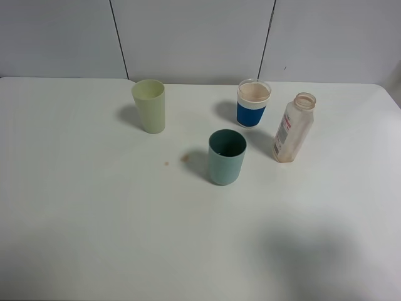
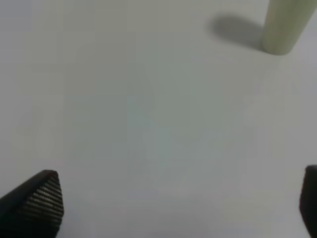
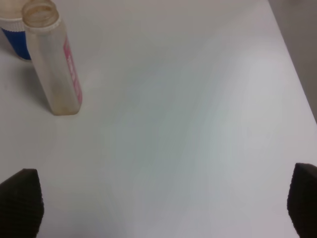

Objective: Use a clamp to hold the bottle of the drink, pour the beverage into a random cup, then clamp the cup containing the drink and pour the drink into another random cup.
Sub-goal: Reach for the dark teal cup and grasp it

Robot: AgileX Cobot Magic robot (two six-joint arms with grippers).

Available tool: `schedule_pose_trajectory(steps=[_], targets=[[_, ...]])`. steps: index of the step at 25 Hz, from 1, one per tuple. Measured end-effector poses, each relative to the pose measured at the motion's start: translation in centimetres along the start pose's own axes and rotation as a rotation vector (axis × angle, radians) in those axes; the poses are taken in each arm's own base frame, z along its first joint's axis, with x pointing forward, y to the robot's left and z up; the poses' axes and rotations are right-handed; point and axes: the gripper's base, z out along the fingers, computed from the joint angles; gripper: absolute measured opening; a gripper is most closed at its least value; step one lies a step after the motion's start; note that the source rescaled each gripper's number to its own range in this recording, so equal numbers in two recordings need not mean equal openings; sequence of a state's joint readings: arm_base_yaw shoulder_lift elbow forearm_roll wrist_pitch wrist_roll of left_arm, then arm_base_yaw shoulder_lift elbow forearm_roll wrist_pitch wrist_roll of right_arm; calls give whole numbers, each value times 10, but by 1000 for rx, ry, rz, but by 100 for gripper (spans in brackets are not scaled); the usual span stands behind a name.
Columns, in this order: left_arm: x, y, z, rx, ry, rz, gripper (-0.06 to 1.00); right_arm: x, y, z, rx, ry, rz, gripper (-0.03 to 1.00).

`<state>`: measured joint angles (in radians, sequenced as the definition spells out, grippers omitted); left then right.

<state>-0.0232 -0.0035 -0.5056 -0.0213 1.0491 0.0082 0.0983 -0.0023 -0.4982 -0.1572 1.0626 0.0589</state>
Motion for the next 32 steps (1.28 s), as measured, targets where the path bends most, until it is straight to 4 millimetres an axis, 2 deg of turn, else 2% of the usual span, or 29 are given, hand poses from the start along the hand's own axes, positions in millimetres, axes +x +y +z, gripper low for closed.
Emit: schedule_pose_trajectory(steps=[32], targets=[[0, 0, 0, 0, 0, 0, 89, 0, 0, 0, 10, 1, 5, 100]])
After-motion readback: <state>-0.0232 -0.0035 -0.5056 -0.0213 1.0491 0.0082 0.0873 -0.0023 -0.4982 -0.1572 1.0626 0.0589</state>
